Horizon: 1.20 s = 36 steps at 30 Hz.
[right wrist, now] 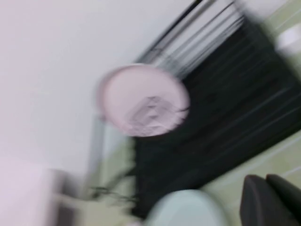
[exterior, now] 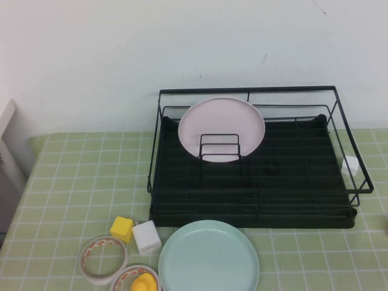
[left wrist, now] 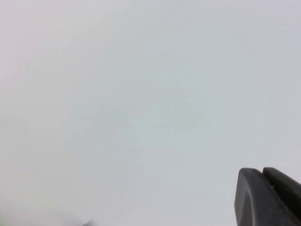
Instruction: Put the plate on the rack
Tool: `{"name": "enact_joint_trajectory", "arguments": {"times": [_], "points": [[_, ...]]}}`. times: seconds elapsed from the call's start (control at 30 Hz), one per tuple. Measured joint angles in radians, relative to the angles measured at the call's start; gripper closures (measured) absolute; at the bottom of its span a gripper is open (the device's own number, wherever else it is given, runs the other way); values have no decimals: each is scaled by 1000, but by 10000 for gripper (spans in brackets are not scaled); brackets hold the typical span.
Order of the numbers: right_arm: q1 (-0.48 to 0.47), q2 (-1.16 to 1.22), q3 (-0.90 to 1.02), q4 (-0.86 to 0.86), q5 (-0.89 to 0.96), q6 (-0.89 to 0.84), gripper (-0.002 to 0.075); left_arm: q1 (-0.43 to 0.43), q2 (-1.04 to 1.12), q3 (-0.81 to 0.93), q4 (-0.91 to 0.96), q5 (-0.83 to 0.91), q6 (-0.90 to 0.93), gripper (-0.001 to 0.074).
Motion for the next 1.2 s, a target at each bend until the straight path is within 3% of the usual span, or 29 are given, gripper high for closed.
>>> {"name": "enact_joint_trajectory", "arguments": {"times": [0.17,0.6,0.77,0.9,1.07,1.2], "points": [[0,0,0,153,-13,0,728,0,-2,0,-70,-157,-74,738],[0,0,0,162,34,-232,728,0,-2,0,-78,-176,-174,738],[0,0,0,154,18,-303,728,0,-2,0,-32,-171,-332,738],[0,0,0,149,4,-342,728,0,-3,0,320,-89,-595,737],[2,0,0,147,4,-351,728,0,40,-88,1020,155,-1161,737],[6,0,0,145,6,-369,728,0,197,-191,1577,-11,-1470,737]]}}
